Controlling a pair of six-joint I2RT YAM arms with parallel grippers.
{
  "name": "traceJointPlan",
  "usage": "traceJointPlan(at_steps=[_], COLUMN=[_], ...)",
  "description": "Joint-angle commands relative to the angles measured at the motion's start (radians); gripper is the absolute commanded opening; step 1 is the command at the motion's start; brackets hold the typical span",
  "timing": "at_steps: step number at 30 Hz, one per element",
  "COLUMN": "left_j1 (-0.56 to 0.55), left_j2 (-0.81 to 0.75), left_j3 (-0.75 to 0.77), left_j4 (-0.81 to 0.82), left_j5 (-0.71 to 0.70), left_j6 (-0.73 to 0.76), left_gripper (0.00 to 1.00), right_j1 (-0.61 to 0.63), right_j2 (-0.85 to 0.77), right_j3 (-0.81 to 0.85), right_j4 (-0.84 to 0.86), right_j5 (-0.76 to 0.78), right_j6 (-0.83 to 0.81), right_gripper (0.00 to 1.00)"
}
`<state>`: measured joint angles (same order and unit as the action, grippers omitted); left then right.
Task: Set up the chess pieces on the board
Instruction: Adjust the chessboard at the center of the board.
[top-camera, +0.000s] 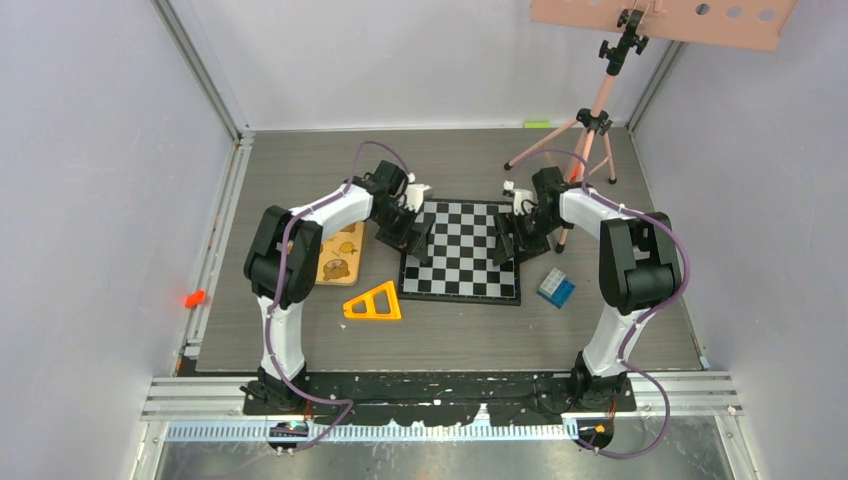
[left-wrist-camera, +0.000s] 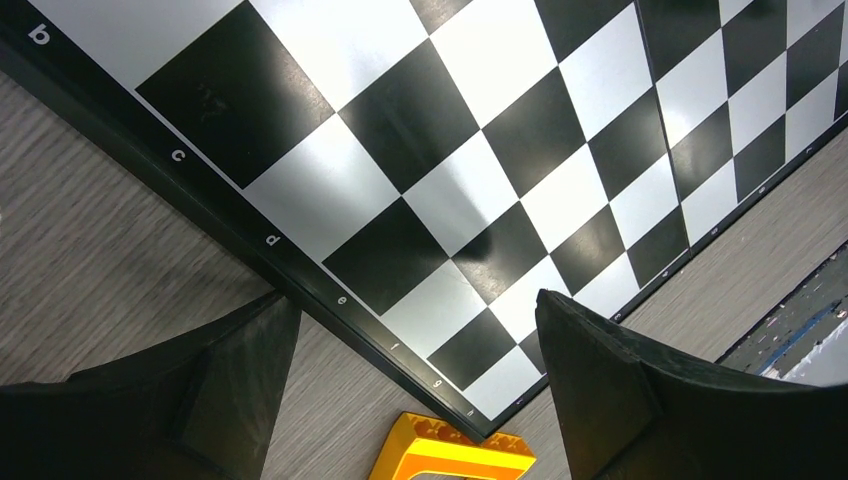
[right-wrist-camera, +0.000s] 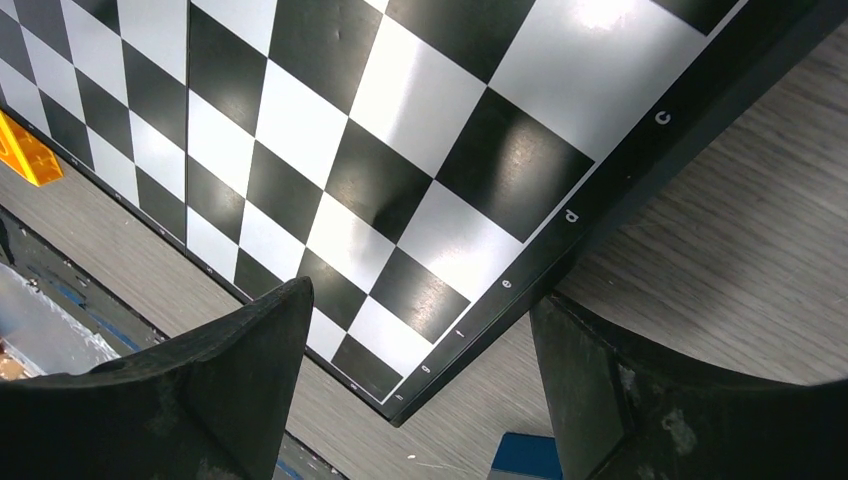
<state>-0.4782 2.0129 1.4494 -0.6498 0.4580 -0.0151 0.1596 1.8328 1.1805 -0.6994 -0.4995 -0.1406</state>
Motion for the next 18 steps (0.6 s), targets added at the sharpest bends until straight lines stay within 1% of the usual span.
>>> traceJointPlan(at_steps=[1,5,10,13,18], left_j1=[-0.032,-0.044,-0.067,-0.068,-0.068], left_j2=[0.005,-0.013,-0.043,-0.055,-0.006], left_j3=[-0.04,-0.05,-0.09,-0.101,-0.031], left_j4=[-0.083,-0.102,-0.111,-0.106,-0.103], left_j5=[0.058,0.051,0.027,0.017,-0.008], left_j6=[0.01,0.065,0.099,0.101,0.088], left_gripper=[0.9,0.9,0.9,0.9,0.91], right_j1=[0.017,0.017,0.017,0.018,0.032], right_j2=[-0.051,-0.063,-0.048,-0.036,-0.039], right_j3=[0.01,0.001,0.022,0.036,0.017], right_j4=[-0.034,-0.025,-0.027,-0.056,-0.11], right_j5=[-0.043,-0.015,0.018,-0.014,-0.046], right_j6=[-0.019,-0.013,-0.011,-0.013,-0.044], right_gripper=[0.85,0.85,0.85,0.85,0.85])
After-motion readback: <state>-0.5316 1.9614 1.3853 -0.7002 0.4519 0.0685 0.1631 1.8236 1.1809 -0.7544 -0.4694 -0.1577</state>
